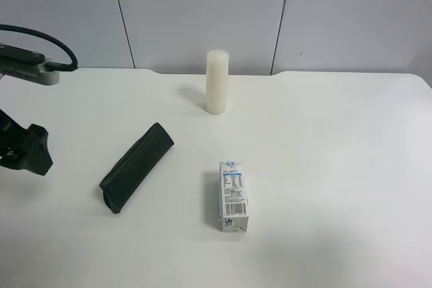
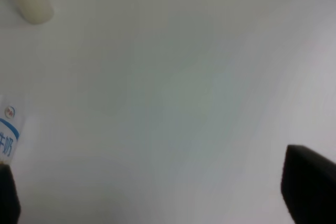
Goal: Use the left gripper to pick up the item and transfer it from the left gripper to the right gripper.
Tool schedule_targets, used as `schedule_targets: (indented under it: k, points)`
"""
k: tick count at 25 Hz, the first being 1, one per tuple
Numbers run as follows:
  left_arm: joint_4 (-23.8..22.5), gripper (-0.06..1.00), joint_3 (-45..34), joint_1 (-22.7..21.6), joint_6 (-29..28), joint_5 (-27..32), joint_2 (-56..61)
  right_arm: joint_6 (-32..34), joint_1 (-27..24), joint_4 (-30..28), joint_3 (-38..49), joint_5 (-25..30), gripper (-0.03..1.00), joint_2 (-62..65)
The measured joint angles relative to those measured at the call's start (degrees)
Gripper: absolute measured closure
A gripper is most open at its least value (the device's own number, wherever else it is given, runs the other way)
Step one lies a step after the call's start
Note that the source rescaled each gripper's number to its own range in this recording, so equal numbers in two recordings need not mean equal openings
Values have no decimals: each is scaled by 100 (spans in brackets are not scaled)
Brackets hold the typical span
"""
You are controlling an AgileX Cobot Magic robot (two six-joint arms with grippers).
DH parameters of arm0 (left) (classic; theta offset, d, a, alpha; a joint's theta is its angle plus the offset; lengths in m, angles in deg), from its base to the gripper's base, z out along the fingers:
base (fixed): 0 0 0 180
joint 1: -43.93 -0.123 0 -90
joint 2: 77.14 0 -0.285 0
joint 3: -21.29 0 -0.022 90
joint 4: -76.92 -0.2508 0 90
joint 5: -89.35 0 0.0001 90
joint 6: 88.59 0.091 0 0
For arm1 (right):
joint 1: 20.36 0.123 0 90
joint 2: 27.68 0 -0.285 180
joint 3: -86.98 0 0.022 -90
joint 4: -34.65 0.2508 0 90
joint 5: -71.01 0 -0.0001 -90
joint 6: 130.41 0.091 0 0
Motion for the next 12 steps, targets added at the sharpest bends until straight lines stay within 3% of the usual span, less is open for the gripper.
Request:
schedule_targets:
  k: [12]
  points:
    - [19,-6,37,1142,-655,-722,-745,40,0,0,0,0,-3,0]
